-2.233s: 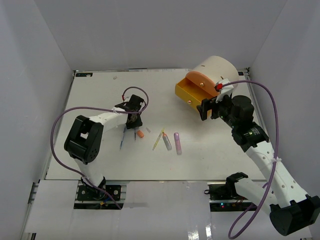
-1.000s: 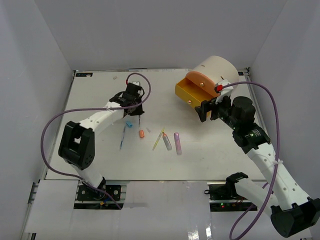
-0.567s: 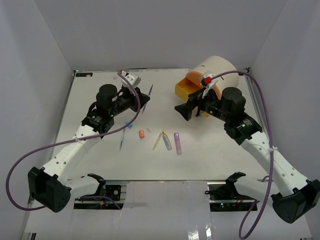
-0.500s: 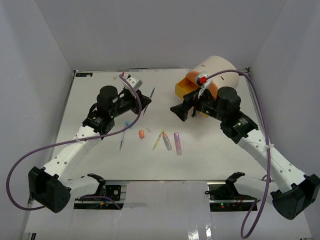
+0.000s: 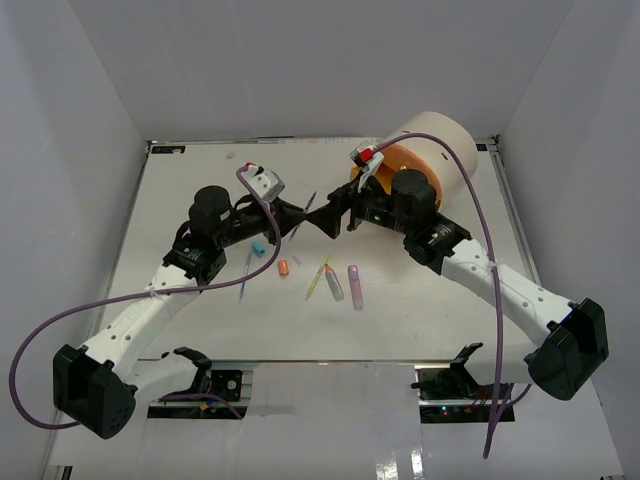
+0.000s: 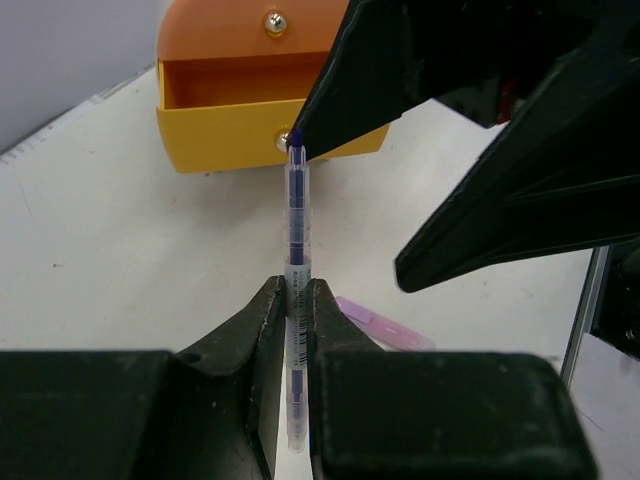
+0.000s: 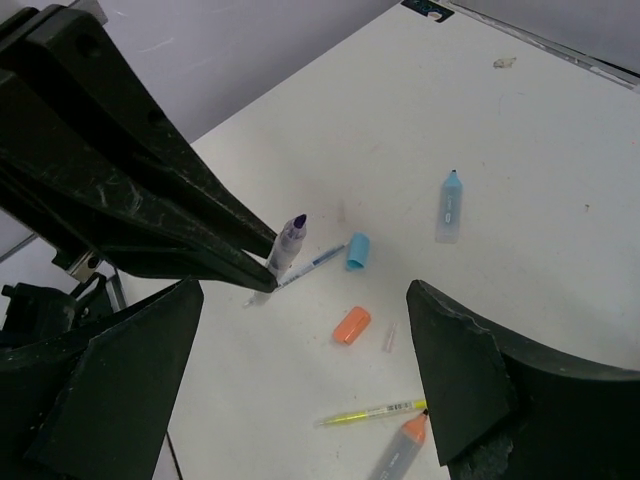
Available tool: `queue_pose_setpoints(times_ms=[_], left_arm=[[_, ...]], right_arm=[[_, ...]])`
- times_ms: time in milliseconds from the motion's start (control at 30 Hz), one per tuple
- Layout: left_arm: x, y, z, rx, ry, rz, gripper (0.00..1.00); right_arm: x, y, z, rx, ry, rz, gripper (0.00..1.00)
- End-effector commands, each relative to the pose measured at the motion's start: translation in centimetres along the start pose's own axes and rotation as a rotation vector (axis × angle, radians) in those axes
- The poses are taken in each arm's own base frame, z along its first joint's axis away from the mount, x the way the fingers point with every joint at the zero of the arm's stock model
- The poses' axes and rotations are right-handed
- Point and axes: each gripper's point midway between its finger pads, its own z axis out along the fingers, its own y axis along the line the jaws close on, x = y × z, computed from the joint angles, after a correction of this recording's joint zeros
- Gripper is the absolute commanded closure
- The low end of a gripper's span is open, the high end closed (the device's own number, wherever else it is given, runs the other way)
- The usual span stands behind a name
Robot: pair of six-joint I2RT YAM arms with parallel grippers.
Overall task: Sort the stationery into containers
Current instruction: Pick up the pen from the center of the board.
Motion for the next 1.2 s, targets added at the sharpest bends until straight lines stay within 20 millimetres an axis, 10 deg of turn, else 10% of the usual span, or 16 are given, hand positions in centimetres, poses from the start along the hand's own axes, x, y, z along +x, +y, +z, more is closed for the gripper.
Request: queue_pose_setpoints(times_ms=[0, 1167], left_arm=[[-1.5, -1.1, -0.6, 0.042, -0.061, 0.051, 1.00], [-2.0, -1.3, -1.0, 0.039, -0.102, 0.062, 1.00]], right_arm=[[-4.6, 1.4, 0.7, -0.037, -0.135, -0.023, 0.11], [-2.2, 2.8, 2.7, -0.133, -0.085, 0.034, 0.62]])
